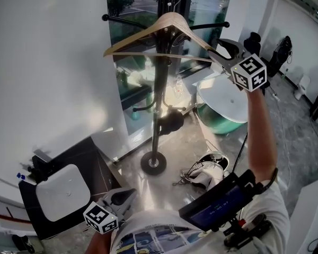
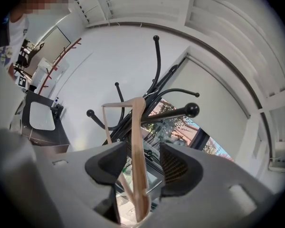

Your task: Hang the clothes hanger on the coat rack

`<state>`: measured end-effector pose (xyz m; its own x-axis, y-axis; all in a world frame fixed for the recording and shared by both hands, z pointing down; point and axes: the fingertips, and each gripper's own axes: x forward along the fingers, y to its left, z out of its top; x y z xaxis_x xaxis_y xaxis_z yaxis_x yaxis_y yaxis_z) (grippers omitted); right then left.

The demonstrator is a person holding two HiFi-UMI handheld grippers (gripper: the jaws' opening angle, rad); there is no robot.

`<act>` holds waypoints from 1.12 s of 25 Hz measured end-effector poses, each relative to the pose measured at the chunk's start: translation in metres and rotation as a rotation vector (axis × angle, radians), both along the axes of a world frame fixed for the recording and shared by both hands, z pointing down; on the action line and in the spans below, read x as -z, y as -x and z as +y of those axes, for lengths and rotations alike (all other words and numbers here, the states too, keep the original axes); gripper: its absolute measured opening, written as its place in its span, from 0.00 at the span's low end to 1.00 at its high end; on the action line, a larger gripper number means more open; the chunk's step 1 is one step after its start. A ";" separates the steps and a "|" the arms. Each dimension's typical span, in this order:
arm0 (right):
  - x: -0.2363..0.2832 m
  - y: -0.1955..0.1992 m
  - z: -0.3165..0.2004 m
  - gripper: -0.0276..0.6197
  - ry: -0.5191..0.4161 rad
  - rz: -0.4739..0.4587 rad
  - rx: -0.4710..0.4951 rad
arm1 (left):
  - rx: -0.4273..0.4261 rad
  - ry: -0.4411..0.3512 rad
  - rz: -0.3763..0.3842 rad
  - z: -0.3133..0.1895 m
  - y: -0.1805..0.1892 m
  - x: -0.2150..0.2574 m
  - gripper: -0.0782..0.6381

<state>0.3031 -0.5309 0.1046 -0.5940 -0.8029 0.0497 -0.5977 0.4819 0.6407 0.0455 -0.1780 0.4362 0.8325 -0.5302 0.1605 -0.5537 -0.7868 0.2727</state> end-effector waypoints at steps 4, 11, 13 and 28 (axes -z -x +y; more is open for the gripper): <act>0.003 -0.002 0.024 0.36 -0.038 0.001 -0.040 | -0.039 -0.008 -0.012 0.008 0.006 0.003 0.11; 0.003 0.007 0.086 0.36 -0.106 -0.017 -0.103 | -0.098 -0.039 -0.042 0.027 0.021 0.013 0.11; -0.002 0.016 0.108 0.36 -0.116 -0.023 -0.112 | -0.114 -0.046 -0.047 0.033 0.024 0.016 0.11; -0.111 0.135 0.275 0.20 0.008 -0.096 -0.088 | -0.266 -0.077 -0.071 0.082 0.056 0.036 0.11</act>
<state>0.1678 -0.2563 0.2155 -0.5235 -0.8520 0.0024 -0.6962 0.4293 0.5752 -0.0105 -0.0961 0.4003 0.9321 -0.3077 0.1913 -0.3407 -0.9240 0.1739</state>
